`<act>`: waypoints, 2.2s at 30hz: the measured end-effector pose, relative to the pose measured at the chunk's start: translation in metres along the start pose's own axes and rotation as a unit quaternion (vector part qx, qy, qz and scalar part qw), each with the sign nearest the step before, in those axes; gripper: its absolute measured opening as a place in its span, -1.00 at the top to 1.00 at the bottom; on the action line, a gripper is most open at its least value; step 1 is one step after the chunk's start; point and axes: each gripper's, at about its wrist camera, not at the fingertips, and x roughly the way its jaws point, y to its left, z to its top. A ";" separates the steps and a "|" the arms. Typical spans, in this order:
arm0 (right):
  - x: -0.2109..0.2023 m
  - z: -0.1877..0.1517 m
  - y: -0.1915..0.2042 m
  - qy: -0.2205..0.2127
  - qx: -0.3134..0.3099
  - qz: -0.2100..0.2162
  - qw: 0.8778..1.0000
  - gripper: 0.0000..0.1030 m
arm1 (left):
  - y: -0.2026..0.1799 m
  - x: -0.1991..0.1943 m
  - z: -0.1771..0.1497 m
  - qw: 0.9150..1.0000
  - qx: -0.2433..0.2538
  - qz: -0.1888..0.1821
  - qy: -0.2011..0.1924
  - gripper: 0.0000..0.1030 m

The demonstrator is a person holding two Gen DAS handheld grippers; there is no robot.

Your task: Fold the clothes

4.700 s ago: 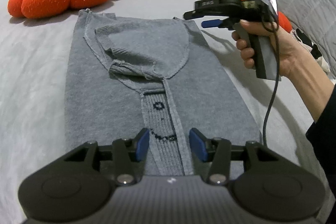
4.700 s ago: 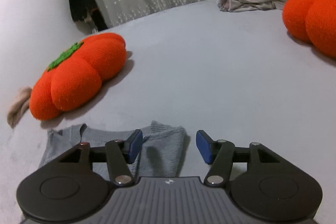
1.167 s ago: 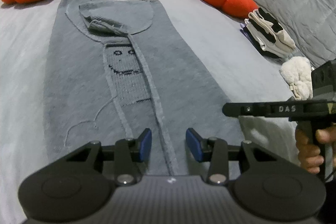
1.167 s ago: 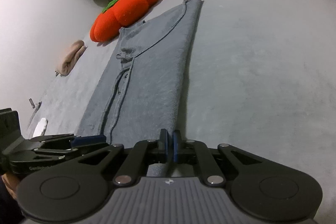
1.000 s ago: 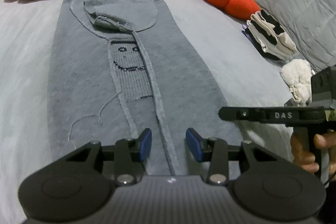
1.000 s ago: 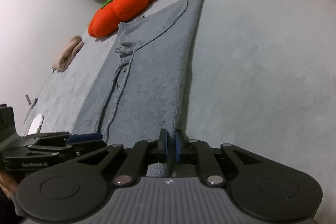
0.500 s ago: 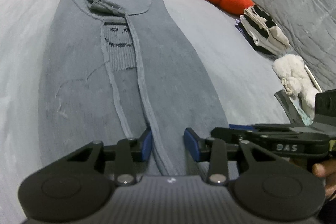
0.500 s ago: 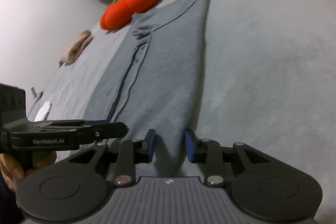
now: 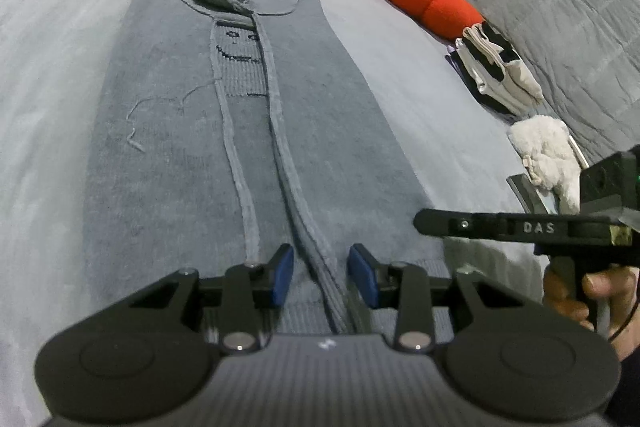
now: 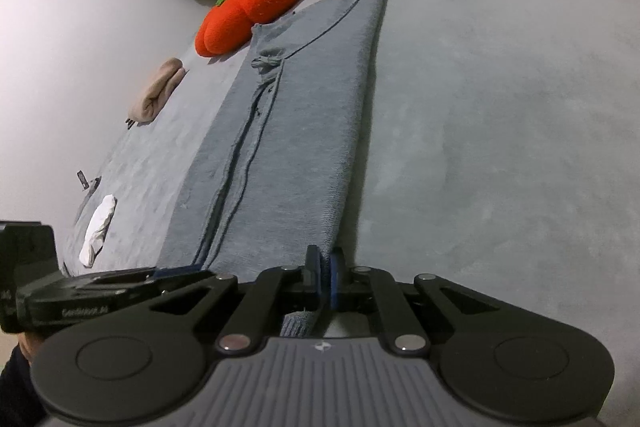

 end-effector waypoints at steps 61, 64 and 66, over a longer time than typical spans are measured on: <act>-0.024 -0.049 0.028 -0.023 -0.055 -0.041 0.997 0.84 | -0.025 -0.001 -0.022 0.998 0.045 -0.022 0.047 0.69; -0.023 -0.048 0.027 -0.020 -0.056 -0.045 0.997 0.79 | -0.028 -0.005 -0.021 0.997 0.061 -0.015 0.052 0.69; -0.025 -0.047 0.028 -0.023 -0.060 -0.049 0.997 0.73 | -0.029 -0.010 -0.019 0.995 0.074 -0.021 0.061 0.61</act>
